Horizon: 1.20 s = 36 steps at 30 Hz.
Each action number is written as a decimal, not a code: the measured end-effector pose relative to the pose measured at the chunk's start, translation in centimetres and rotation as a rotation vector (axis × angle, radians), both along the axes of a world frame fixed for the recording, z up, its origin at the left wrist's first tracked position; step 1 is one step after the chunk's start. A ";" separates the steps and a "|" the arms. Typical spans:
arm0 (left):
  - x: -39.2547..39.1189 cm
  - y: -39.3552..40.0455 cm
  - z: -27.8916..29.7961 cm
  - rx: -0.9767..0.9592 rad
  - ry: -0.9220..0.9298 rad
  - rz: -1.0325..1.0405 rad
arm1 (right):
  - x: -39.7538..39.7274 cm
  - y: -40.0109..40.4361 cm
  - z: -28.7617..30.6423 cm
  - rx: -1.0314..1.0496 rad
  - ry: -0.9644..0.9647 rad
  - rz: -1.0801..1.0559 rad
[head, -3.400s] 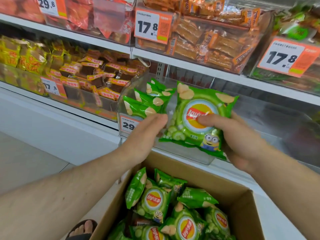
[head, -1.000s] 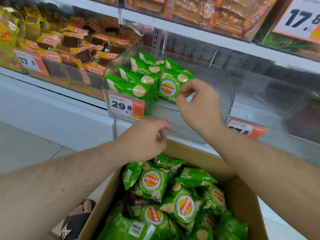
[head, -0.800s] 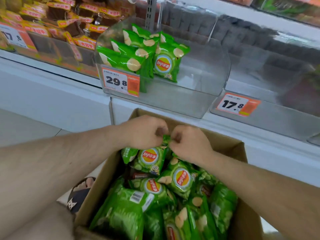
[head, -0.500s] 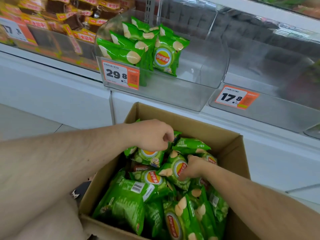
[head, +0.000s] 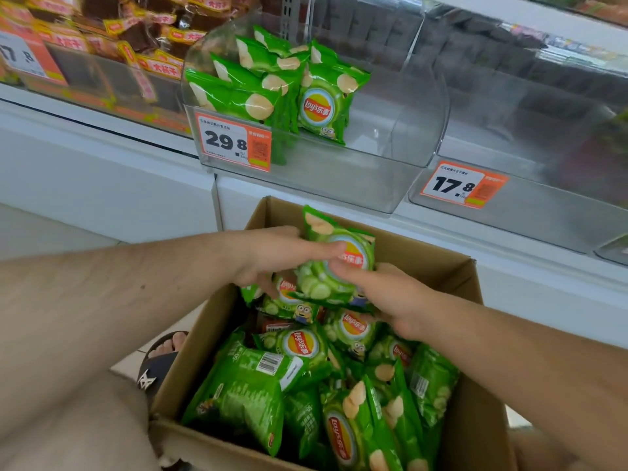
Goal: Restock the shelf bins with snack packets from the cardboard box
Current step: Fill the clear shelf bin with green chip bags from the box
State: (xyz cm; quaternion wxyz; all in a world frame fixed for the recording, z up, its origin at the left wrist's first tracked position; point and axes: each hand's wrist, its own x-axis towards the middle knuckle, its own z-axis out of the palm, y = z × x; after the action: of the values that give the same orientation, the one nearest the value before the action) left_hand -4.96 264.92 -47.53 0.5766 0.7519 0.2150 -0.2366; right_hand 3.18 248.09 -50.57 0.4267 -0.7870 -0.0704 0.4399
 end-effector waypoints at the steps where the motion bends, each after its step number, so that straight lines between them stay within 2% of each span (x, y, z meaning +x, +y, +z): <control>1: 0.1 -0.4 -0.3 -0.094 -0.072 0.069 | -0.3 0.4 -0.2 0.037 0.028 0.007; 2: 0.3 -0.6 -0.5 -0.128 -0.131 0.129 | -0.4 0.5 -0.3 0.087 0.079 0.021; 5: 0.7 0.1 -1.2 -0.018 -0.182 0.196 | -0.5 -0.6 -0.7 0.180 0.182 0.119; 6: 0.6 0.4 -1.4 0.004 -0.164 0.183 | -0.6 -1.4 -1.1 0.120 0.162 0.151; 8: 0.5 0.9 -1.8 0.040 -0.108 0.129 | -0.8 -2.7 -2.1 -0.152 0.038 0.289; 11: 0.2 1.0 -1.9 0.081 -0.063 0.065 | -1.9 -3.3 -3.8 -0.553 -0.117 0.675; 14: 0.2 0.9 -1.6 0.074 -0.082 0.062 | -3.2 -3.2 -5.0 -0.724 -0.175 0.959; 16: 0.1 0.9 -1.2 0.067 -0.115 0.083 | -3.0 -3.4 -5.1 -0.732 -0.168 0.987; 19: 0.0 1.7 -1.0 0.030 -0.163 0.134 | -0.5 -4.2 -3.2 -0.670 -0.217 0.935; 22: -0.1 2.8 -1.2 -0.003 -0.208 0.207 | 2.7 -6.0 -0.4 -0.514 -0.109 0.761; 24: -0.1 3.4 -1.3 -0.016 -0.232 0.272 | 4.4 -7.4 0.8 -0.331 -0.012 0.618; 28: -0.3 4.0 -1.7 -0.061 -0.242 0.329 | 5.6 -8.8 2.1 0.165 0.264 0.404; 32: -0.4 3.4 -1.6 -0.142 -0.228 0.281 | 5.4 -7.7 1.7 0.411 0.264 0.180; 36: 0.4 2.3 -1.6 -0.265 -0.197 0.310 | 4.2 -6.8 2.5 0.531 0.258 0.108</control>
State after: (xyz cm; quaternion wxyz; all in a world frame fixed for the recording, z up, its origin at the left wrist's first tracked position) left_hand -4.61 267.22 -49.16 0.7178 0.6471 0.2378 -0.0969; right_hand 7.36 241.31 -48.06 0.5990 -0.5806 -0.1702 0.5246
